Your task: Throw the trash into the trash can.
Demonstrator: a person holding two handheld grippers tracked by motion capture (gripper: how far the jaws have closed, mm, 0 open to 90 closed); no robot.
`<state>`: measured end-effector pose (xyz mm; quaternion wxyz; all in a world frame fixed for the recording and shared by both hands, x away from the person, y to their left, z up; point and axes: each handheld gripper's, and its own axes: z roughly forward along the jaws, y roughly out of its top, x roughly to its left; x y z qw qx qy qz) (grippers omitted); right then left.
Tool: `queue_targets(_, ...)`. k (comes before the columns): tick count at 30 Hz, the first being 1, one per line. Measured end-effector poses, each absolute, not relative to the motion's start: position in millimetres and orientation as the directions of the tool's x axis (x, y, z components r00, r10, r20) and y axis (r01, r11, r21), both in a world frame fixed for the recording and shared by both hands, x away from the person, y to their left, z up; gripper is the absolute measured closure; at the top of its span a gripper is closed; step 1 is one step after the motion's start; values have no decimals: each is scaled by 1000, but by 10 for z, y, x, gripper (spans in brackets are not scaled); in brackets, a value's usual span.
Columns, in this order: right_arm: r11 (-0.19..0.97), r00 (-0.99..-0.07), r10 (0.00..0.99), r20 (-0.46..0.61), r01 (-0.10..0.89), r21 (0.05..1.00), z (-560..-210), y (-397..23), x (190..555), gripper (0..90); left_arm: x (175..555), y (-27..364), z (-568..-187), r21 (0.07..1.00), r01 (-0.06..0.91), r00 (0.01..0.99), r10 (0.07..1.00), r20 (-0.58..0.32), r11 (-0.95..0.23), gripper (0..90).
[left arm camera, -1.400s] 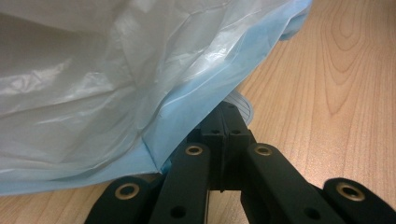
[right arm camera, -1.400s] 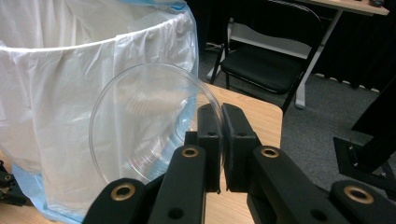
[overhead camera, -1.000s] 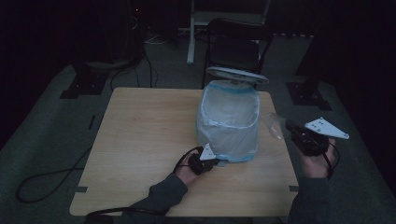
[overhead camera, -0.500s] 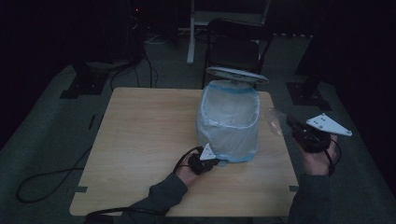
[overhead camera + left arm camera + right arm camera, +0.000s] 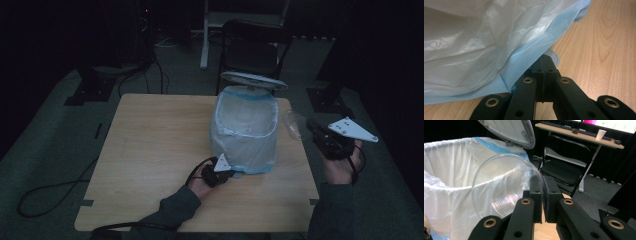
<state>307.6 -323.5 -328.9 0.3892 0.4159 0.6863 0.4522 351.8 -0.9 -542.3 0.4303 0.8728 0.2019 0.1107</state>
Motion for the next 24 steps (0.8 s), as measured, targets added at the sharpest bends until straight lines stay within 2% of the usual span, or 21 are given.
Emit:
queue_targets(10, 250, -350, 920, -176, 180, 951, -3162, -3190, 3080, 870, 3519, -9, -5423, 796, 257, 894, 448, 20, -548, 900)
queue_targets(24, 260, -414, 892, -179, 147, 954, -3075, -2998, 3149, 870, 3519, -9, -5423, 796, 257, 894, 447, 19, -548, 900)
